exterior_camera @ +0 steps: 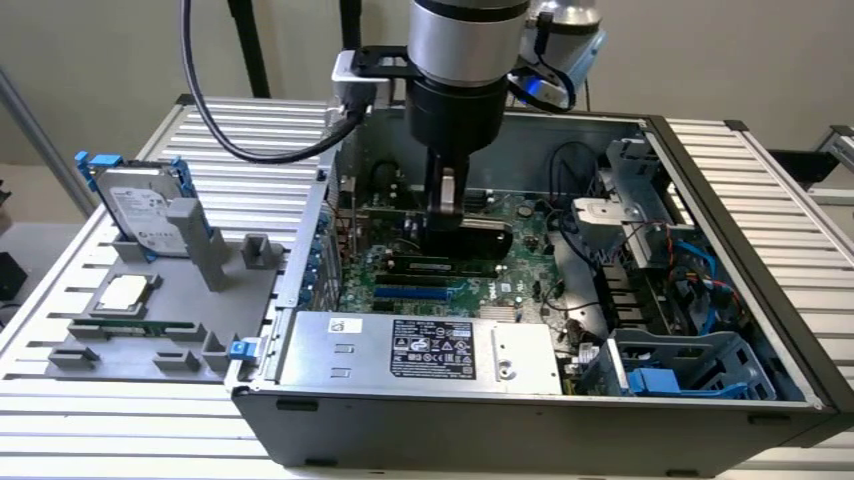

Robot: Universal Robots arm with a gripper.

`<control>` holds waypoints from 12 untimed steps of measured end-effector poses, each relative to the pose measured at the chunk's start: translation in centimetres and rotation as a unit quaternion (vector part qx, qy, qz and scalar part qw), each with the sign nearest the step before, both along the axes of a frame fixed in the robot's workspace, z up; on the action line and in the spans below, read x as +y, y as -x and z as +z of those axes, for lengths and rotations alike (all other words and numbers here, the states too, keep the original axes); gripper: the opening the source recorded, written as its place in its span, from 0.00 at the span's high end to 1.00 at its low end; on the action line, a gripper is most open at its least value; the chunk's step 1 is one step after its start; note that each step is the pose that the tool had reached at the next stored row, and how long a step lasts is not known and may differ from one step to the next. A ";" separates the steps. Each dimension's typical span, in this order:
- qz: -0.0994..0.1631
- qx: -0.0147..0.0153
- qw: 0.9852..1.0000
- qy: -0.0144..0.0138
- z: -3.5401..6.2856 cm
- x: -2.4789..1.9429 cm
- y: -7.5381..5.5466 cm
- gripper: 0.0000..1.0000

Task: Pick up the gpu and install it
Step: 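Insert the gpu into the slot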

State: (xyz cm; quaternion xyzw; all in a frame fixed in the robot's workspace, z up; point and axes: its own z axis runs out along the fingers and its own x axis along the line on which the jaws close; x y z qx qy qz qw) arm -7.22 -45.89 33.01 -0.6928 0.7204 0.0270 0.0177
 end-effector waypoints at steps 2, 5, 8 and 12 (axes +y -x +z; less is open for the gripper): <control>-0.001 0.000 1.000 0.000 -0.37 0.00 0.5 1.00; -0.002 0.000 1.000 0.000 -0.91 0.00 1.0 1.00; -0.004 0.000 1.000 0.000 -1.45 0.00 1.2 1.00; -0.007 0.000 1.000 -0.001 -2.19 0.00 1.3 1.00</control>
